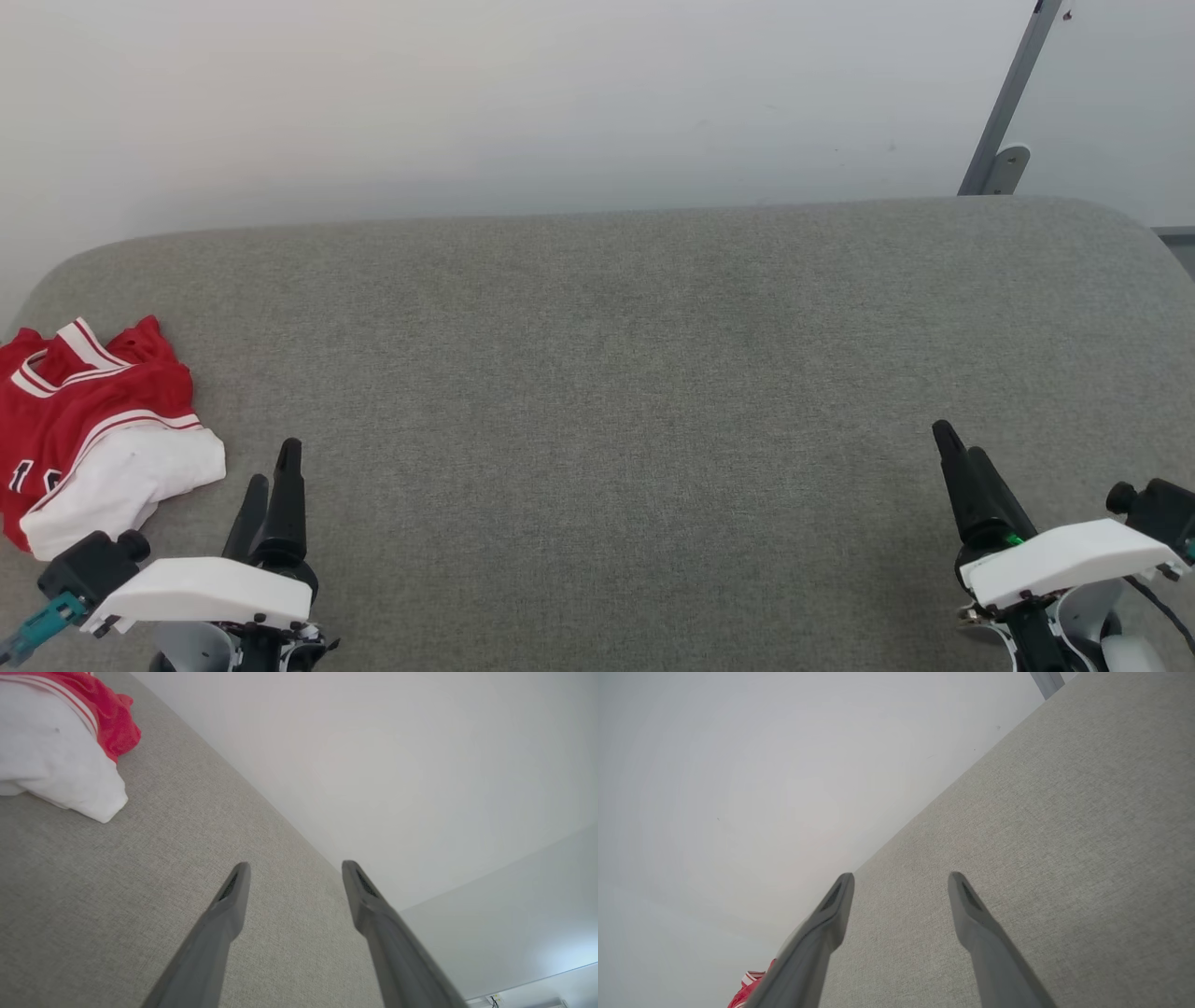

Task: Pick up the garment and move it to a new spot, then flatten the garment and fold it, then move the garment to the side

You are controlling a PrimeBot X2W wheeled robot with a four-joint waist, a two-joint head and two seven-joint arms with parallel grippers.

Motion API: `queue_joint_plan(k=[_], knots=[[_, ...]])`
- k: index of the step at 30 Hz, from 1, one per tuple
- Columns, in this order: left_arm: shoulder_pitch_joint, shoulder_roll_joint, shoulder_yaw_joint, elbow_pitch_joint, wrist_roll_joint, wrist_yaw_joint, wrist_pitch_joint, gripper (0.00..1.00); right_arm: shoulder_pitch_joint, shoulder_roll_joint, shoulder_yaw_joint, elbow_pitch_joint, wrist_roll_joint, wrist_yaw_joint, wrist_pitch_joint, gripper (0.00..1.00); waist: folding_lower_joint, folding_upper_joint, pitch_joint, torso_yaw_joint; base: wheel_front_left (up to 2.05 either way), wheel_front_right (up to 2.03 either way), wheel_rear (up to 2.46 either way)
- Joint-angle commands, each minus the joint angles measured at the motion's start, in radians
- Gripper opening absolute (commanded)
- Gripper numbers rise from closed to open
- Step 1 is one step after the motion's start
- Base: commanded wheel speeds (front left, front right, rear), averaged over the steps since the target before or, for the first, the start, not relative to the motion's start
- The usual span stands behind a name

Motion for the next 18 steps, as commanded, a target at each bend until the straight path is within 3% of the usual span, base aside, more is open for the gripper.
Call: queue_joint_plan(k=[1,18], knots=[[-0.017,0.013,-0.003,-0.019,0.04,-0.002,-0.012,1.0,-0.025,-0.008,0.001,-0.021,-0.039,0.001,-0.009,1.0,0.0,0.0,0.0,0.0,0.0,0.0,0.0],[-0.01,0.019,-0.009,-0.043,0.249,-0.02,-0.063,1.0,-0.021,-0.012,0.0,-0.055,-0.223,0.002,-0.04,1.0,0.0,0.0,0.0,0.005,0.0,0.0,0.0]])
